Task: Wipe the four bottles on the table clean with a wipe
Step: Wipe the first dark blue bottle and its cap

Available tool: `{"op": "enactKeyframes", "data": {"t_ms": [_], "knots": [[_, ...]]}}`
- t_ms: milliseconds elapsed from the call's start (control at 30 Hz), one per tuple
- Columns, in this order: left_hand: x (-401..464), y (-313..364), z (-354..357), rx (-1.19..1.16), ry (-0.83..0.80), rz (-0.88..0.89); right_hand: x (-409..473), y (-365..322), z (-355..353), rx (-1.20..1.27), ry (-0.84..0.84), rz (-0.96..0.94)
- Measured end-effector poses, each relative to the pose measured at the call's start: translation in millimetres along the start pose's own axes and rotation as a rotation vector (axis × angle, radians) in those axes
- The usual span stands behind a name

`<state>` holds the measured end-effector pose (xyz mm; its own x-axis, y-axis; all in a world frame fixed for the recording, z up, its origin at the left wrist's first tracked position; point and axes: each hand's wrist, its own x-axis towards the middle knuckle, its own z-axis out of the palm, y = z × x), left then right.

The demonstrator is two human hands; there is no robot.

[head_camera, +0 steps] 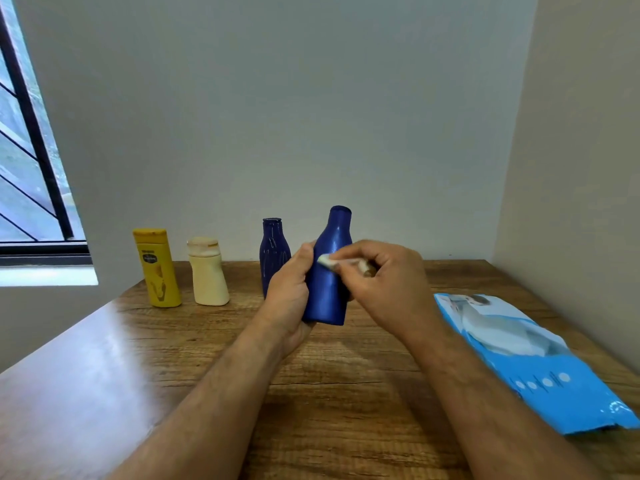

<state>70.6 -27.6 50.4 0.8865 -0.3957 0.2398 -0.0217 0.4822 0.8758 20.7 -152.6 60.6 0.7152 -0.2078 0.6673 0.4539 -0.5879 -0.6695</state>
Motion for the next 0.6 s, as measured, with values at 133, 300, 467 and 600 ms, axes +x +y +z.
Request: {"op": "enactKeyframes", "data": {"t_ms": [133,300,467,600], "knots": [[-3.5,0.1,0.4,0.069,-0.086,0.001,2.2,-4.1,-4.2,0.129,0.206,-0.010],[-0.9,1.3,-5.5,0.047,-0.139,0.067,1.5,0.5,-3.6,0.091,0.229,-0.088],[0.3,1.8,-5.6,-0.026,-0.082,0.066,-1.7,4.1,3.4,-0.028,-0.015,-0.127],[-0.9,-1.1,-6.0,0.094,-0.120,0.030,0.6,3.5,3.2,-0.106,0.178,-0.136]]}}
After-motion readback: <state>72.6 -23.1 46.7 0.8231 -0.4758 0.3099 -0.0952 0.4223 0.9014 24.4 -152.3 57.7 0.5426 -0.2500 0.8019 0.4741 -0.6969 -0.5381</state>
